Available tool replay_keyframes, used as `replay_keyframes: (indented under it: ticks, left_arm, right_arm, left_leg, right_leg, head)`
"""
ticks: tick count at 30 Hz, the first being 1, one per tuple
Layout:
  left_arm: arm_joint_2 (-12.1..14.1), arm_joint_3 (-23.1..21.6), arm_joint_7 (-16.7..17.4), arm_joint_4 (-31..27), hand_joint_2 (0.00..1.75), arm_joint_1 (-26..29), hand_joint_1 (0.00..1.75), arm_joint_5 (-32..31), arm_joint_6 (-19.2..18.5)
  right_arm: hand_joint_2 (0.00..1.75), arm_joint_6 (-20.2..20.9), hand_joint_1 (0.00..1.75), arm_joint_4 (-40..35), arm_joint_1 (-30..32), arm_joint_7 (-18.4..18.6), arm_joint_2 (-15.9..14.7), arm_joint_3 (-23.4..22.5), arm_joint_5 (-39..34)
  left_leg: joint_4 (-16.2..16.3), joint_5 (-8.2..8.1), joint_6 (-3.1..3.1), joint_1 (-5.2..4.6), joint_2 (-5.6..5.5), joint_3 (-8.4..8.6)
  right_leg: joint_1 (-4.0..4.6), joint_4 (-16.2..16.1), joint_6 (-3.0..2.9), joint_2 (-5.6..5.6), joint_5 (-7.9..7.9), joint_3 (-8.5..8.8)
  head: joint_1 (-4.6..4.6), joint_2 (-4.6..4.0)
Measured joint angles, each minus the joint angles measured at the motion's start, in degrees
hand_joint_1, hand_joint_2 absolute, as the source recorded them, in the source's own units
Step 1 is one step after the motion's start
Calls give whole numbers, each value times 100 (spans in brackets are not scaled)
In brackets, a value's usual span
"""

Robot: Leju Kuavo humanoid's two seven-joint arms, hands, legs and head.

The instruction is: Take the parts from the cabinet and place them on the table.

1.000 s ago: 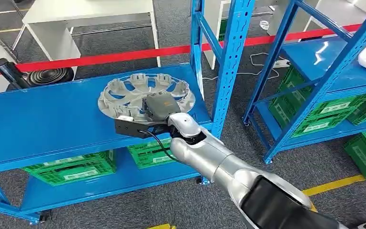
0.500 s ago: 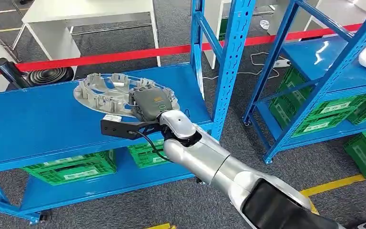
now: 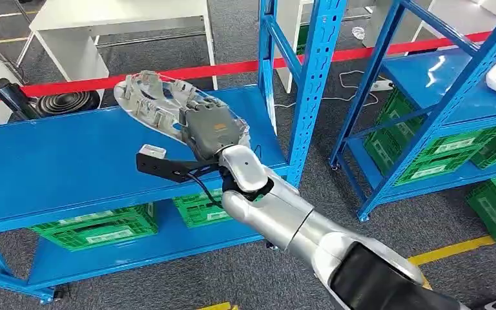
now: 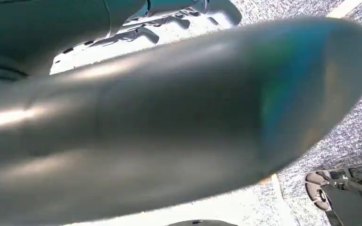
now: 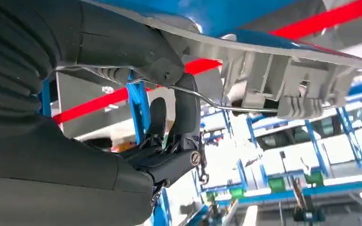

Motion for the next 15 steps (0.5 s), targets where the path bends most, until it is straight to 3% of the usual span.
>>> replay_keyframes:
  ticks: [7,15]
  left_arm:
    - [-15,39,-26,0,0,6,0,0,0]
    - [-22,96,-20,0,0,11,0,-48,-2]
  right_arm:
    - [175,259,175,-345,0,7,-120,0,-72]
    - [175,603,175,-236,-8,-140,-175,0,-365]
  left_leg:
    - [0,0,0,0,1,0]
    - [0,0,0,0,-1,-1]
  right_leg:
    - [0,0,0,1,0,-1]
    - [0,0,0,-1,0,0]
  head:
    - [0,0]
    - [2,0]
